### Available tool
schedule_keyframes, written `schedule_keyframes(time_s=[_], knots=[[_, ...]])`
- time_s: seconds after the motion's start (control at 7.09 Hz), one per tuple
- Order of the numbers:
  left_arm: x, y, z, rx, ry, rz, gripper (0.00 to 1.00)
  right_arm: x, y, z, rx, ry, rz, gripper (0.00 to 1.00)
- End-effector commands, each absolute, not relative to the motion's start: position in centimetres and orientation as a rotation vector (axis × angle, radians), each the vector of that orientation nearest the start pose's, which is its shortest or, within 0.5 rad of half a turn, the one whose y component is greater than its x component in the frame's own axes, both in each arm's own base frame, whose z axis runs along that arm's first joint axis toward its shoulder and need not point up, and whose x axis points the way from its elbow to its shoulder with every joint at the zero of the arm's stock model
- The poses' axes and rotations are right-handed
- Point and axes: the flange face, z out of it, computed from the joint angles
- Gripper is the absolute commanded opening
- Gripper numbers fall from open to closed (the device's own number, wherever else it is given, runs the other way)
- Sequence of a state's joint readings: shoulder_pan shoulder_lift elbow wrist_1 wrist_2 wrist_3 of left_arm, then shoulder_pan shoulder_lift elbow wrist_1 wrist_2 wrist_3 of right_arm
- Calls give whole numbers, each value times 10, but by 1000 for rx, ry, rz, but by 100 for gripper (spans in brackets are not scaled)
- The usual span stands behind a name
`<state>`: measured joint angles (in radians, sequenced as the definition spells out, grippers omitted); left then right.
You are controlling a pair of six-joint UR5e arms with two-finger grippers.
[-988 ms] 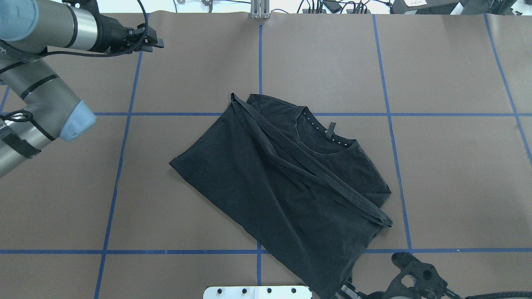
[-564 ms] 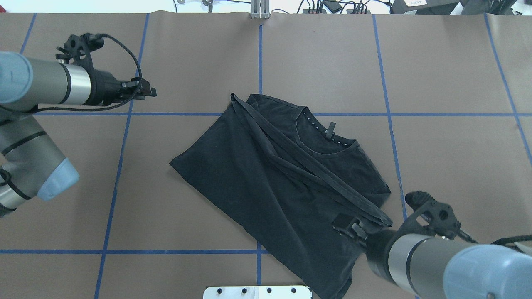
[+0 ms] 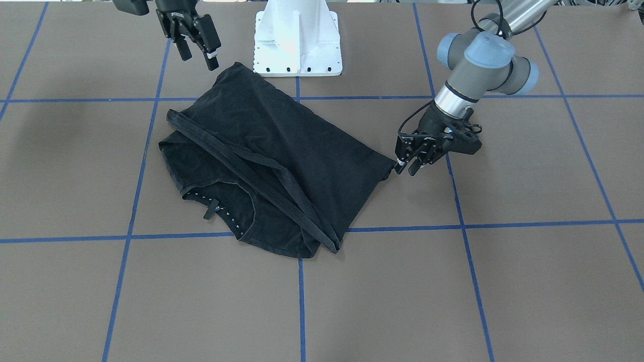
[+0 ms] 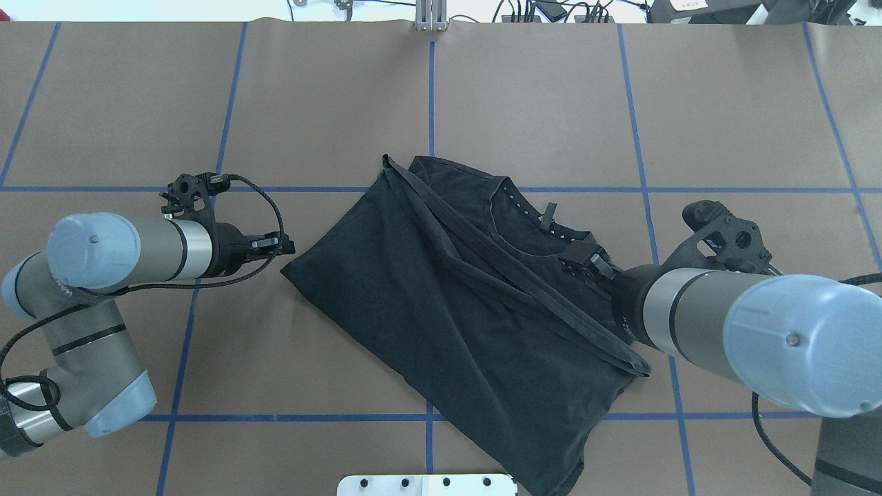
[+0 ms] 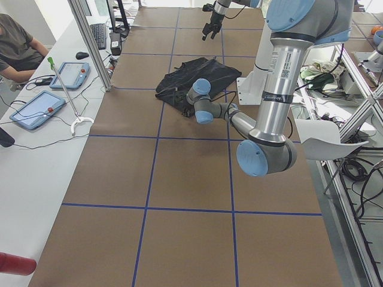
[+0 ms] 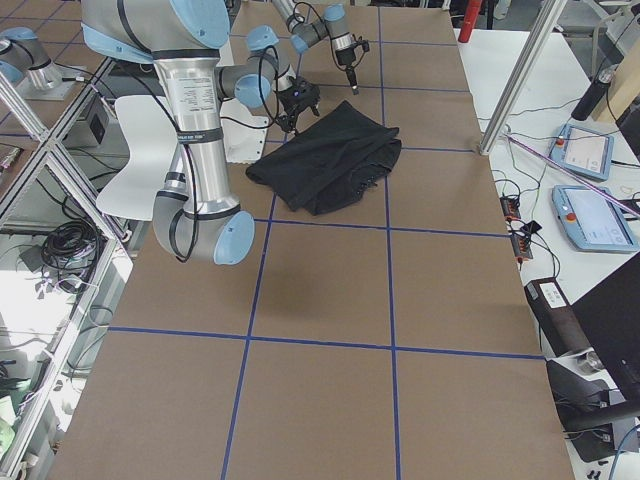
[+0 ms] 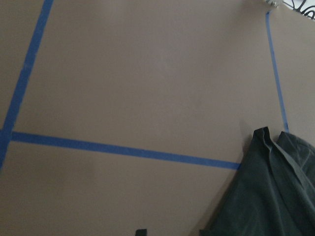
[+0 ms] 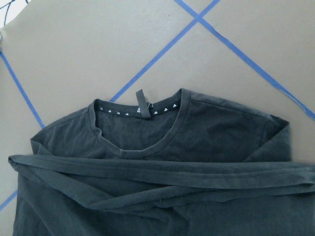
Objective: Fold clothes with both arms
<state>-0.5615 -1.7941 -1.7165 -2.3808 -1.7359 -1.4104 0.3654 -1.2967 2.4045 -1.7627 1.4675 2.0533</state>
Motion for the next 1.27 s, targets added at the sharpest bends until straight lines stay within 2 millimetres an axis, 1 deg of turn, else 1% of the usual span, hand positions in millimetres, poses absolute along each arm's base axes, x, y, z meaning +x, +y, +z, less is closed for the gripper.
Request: schedule_keyframes(time_s=[0.0,0.14,0.42,0.56,0.71,0.85,1.13], knots=[[441,-406,390,270,1140,-250,46,-353,-298,202,55,-943,848,100],[445,-406,396,266,1129,-246,46,-354,-300,203,56,-938,851,100],[451,-402,395,256,1133,-235,43,-355,-301,205,58,-934,853,100],[452,-401,395,253,1135,-232,35,-356,-301,205,57,-932,854,100],[452,-400,394,248,1138,-230,11,-357,-302,206,56,-929,856,100],[452,-400,394,247,1138,-229,0,-357,-302,206,56,-929,856,100],[453,-400,391,250,1140,-226,0,-358,-302,207,56,-926,858,100]])
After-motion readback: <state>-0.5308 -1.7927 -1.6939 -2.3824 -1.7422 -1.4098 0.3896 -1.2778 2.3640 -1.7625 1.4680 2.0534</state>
